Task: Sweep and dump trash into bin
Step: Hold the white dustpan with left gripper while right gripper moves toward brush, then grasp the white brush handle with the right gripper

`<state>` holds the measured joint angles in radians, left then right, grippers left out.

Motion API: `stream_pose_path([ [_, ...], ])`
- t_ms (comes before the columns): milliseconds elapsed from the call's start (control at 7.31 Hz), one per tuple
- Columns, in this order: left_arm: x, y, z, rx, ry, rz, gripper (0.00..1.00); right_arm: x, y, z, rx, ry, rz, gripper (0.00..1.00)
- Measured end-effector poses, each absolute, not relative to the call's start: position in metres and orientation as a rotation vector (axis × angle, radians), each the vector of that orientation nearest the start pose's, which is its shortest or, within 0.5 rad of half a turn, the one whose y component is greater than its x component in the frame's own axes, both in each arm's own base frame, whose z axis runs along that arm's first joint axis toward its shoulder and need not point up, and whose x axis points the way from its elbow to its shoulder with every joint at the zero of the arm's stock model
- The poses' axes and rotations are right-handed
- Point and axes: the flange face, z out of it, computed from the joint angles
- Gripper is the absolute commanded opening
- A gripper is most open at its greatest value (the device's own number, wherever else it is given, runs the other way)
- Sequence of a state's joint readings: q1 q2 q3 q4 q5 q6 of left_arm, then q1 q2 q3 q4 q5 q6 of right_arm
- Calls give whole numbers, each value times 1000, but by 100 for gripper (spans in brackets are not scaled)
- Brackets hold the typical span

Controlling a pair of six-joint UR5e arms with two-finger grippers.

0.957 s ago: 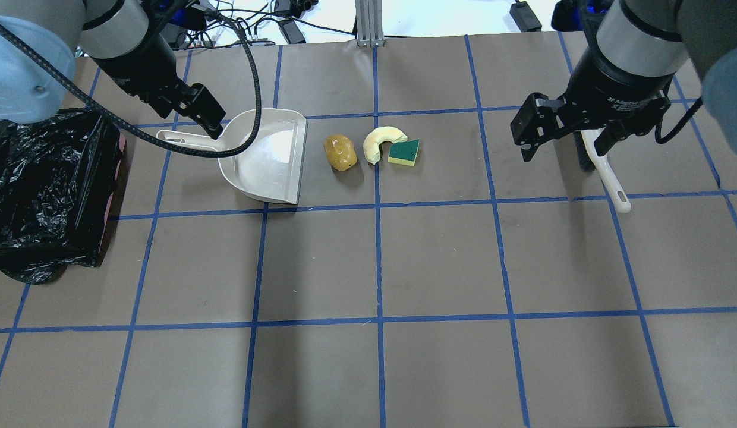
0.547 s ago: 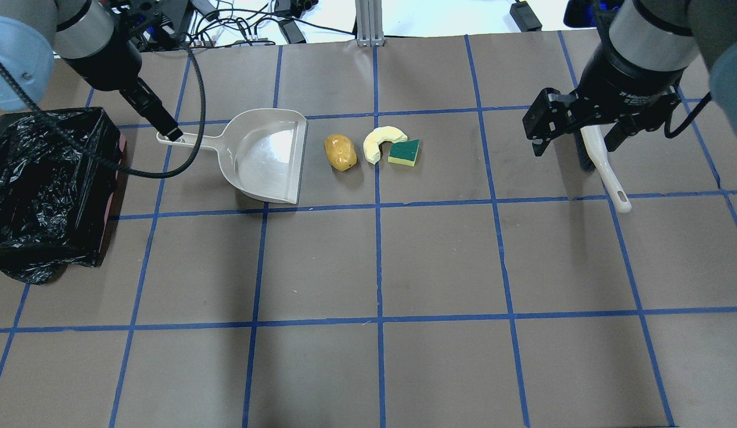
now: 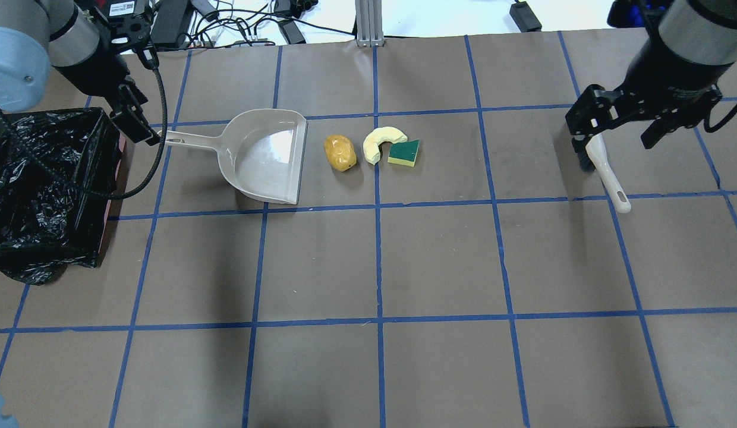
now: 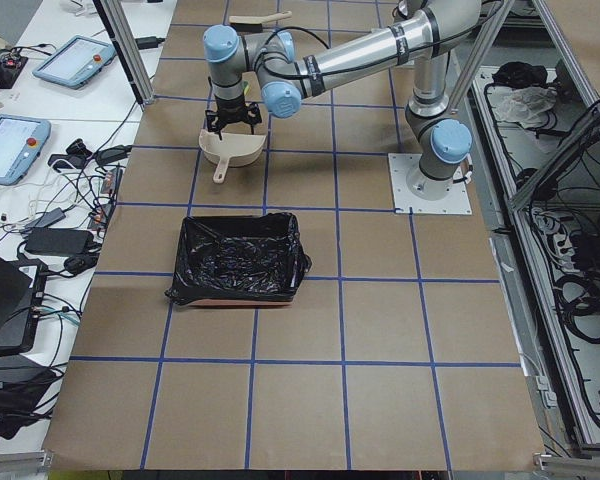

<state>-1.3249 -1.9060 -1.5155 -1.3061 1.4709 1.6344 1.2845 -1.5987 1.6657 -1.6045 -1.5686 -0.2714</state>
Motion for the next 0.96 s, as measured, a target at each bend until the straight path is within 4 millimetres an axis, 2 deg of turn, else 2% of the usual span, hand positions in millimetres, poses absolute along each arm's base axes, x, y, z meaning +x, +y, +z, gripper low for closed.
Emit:
stream_pose_path([
  [137, 13, -644, 337, 2172, 2382, -135, 100, -27, -507, 442, -10, 3140, 52, 100],
  [410, 18, -665, 303, 2236, 2309, -158, 100, -53, -526, 405, -70, 3147, 58, 100],
  [684, 22, -679, 273, 2240, 2298, -168, 99, -61, -536, 360, -114, 3145, 68, 100],
  [957, 23, -685, 254, 2234, 2309, -162, 99, -68, -548, 319, -121, 3139, 122, 100],
])
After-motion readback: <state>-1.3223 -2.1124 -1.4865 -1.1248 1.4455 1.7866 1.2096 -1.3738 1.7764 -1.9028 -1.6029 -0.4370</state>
